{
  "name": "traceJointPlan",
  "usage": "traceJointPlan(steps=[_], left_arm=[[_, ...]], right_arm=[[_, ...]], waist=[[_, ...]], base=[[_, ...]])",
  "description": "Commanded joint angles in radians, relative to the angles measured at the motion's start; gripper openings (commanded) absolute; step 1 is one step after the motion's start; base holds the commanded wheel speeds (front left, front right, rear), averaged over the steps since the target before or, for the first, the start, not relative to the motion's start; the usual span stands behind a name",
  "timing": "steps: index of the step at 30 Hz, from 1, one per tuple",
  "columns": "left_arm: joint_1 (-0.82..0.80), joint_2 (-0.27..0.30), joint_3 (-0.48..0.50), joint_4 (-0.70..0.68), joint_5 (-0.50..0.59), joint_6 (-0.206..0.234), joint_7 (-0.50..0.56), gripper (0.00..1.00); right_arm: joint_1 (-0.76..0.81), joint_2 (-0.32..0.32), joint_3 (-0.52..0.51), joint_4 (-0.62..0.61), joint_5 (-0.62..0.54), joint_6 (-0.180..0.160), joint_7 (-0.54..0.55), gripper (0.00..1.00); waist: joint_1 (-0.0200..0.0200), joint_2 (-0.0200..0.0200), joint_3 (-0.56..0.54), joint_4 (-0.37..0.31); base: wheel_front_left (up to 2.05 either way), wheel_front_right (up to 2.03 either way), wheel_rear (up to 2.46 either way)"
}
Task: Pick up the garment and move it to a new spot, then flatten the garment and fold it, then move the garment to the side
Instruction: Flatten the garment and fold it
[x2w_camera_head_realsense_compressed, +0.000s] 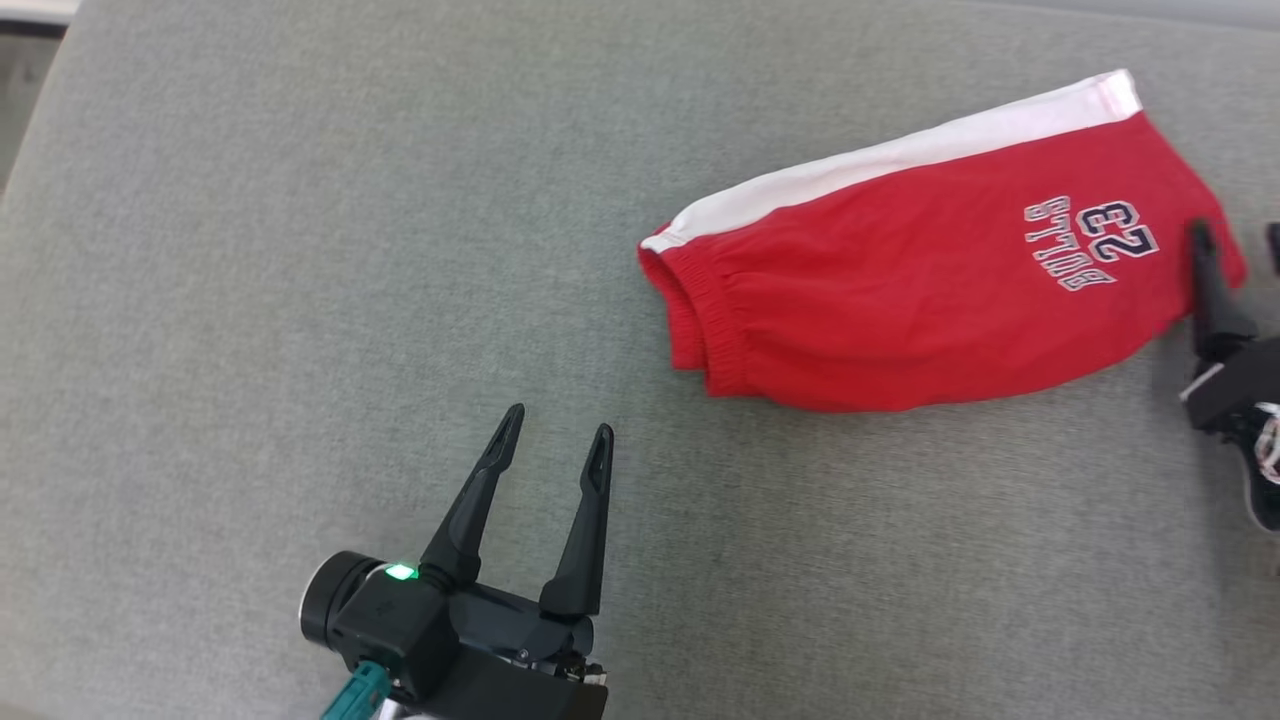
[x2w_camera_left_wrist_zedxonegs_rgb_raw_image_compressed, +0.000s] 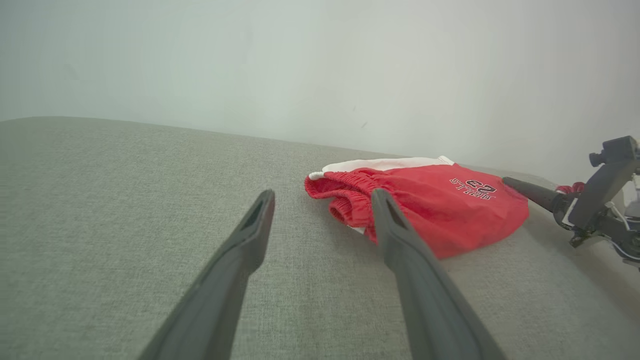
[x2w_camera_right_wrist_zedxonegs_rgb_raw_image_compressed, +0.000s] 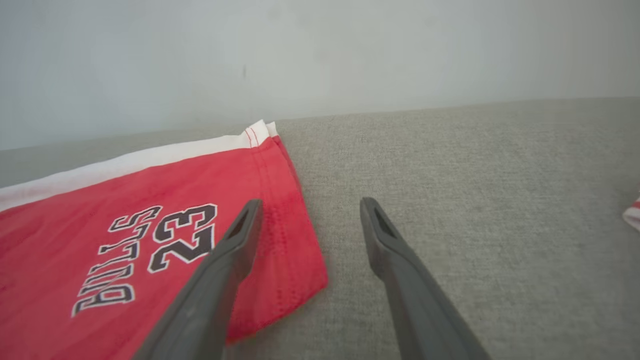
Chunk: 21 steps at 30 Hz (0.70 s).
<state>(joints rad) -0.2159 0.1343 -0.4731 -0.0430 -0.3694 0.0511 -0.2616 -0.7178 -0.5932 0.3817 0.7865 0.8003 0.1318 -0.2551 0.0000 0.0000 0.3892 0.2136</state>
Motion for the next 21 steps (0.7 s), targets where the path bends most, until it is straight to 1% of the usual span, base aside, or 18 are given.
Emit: traceJointPlan(steps=[1,2,4,5,6,7,8,9,11,12,13,14,15,16,21], left_arm=[[-0.006,-0.006,0.009,0.001,0.01,-0.011,-0.003,1.0],[-0.007,-0.01,0.012,0.002,0.012,-0.016,-0.003,1.0],[-0.009,-0.015,0.016,0.002,0.022,-0.026,-0.003,1.0],[-0.009,-0.018,0.018,0.003,0.025,-0.03,-0.003,1.0],[-0.009,-0.02,0.018,0.004,0.03,-0.034,-0.003,1.0],[-0.01,-0.021,0.019,0.007,0.034,-0.038,-0.003,1.0],[-0.01,-0.023,0.02,0.009,0.038,-0.041,-0.003,1.0],[-0.009,-0.025,0.022,0.012,0.041,-0.043,-0.003,1.0],[-0.007,-0.028,0.027,0.015,0.046,-0.049,-0.003,1.0],[-0.004,-0.03,0.029,0.017,0.049,-0.051,-0.003,1.0],[-0.001,-0.031,0.031,0.019,0.05,-0.05,-0.003,1.0],[0.004,-0.032,0.035,0.022,0.05,-0.054,-0.003,1.0],[0.004,-0.032,0.035,0.022,0.05,-0.054,-0.003,1.0],[0.006,-0.032,0.036,0.024,0.053,-0.058,-0.003,1.0],[0.012,-0.036,0.042,0.027,0.058,-0.063,-0.003,1.0]], right_arm=[[-0.026,0.006,0.028,0.022,-0.012,-0.003,0.009,1.0],[-0.038,0.002,0.048,0.04,-0.028,-0.003,0.015,1.0],[-0.061,0.016,0.07,0.077,-0.024,-0.003,0.022,0.99],[-0.071,0.022,0.082,0.096,-0.023,-0.003,0.028,0.91],[-0.079,0.027,0.094,0.114,-0.023,-0.003,0.034,0.85],[-0.086,0.036,0.103,0.131,-0.017,-0.003,0.038,0.76],[-0.092,0.043,0.11,0.143,-0.011,-0.003,0.039,0.65],[-0.097,0.049,0.117,0.155,-0.006,-0.003,0.04,0.51],[-0.101,0.059,0.126,0.172,0.014,-0.003,0.044,0.45],[-0.103,0.062,0.134,0.177,0.02,-0.003,0.043,0.41],[-0.103,0.064,0.141,0.181,0.027,-0.003,0.042,0.31],[-0.101,0.064,0.151,0.185,0.045,-0.003,0.034,0.11],[-0.101,0.064,0.151,0.185,0.045,-0.003,0.034,0.11],[-0.098,0.063,0.156,0.184,0.054,-0.003,0.031,0.0],[-0.093,0.046,0.162,0.158,0.1,-0.003,0.003,0.0]], waist=[[0.0,0.0,0.02,0.02],[0.0,0.0,0.024,0.023],[0.0,0.0,0.028,0.025],[0.0,0.0,0.03,0.027],[0.0,0.0,0.03,0.028],[0.0,0.0,0.03,0.028],[0.0,0.0,0.029,0.028],[0.0,0.0,0.028,0.028],[0.0,0.0,0.024,0.026],[0.0,0.0,0.021,0.024],[0.0,0.0,0.018,0.022],[0.0,0.0,0.011,0.018],[0.0,0.0,0.011,0.018],[0.0,0.0,0.007,0.015],[0.0,0.0,-0.011,-0.003]], base=[[0.0,0.0,0.0],[0.0,0.0,0.0],[0.0,0.0,0.0],[0.0,0.0,0.0],[0.0,0.0,0.0],[0.0,0.0,0.0],[0.0,0.0,0.0],[0.0,0.0,0.0],[0.0,0.0,0.0],[0.0,0.0,0.0],[0.0,0.0,0.0],[0.0,0.0,0.0],[0.0,0.0,0.0],[0.0,0.0,0.0],[0.0,0.0,0.0]])
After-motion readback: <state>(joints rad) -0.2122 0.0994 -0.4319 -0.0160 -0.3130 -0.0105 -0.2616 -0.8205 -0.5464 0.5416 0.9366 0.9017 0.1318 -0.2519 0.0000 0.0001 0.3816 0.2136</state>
